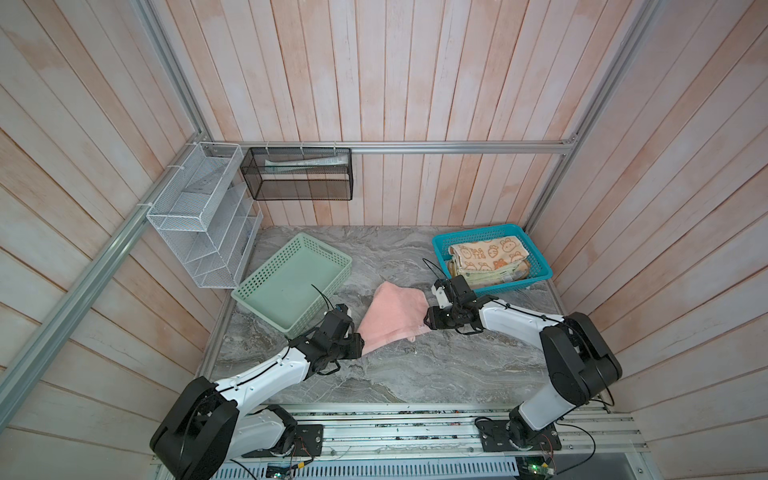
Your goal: Fold and stack the towels
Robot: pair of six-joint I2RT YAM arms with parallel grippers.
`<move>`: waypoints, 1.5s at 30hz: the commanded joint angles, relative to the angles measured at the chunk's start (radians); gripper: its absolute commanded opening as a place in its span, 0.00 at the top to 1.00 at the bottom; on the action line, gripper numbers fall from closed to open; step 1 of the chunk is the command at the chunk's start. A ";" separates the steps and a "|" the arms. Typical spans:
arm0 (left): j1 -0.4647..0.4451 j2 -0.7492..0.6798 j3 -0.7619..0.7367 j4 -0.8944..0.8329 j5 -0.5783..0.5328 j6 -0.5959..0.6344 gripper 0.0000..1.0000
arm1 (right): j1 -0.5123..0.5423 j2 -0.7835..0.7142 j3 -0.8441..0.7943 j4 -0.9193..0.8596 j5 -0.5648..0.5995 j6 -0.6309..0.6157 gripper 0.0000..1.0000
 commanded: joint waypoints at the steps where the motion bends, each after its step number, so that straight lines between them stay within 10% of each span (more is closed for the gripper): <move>1: 0.012 0.034 -0.021 0.072 0.011 0.010 0.47 | 0.007 0.036 0.048 0.024 0.000 0.010 0.48; 8: 0.018 0.082 -0.004 0.127 -0.040 0.055 0.54 | 0.008 0.130 0.127 -0.015 0.007 -0.011 0.48; 14: 0.028 0.089 0.002 0.151 -0.062 0.064 0.89 | 0.016 0.191 0.169 -0.054 0.012 -0.020 0.49; 24: 0.030 -0.050 0.171 -0.026 -0.093 0.190 1.00 | 0.033 0.087 0.182 -0.079 0.069 -0.078 1.00; 40: -0.026 -0.228 0.496 -0.259 -0.079 0.416 1.00 | 0.038 -0.418 0.198 -0.168 0.202 -0.104 1.00; 45: -0.025 -0.174 0.423 -0.248 0.017 0.401 1.00 | 0.145 -0.438 -0.008 0.050 0.116 -0.114 0.61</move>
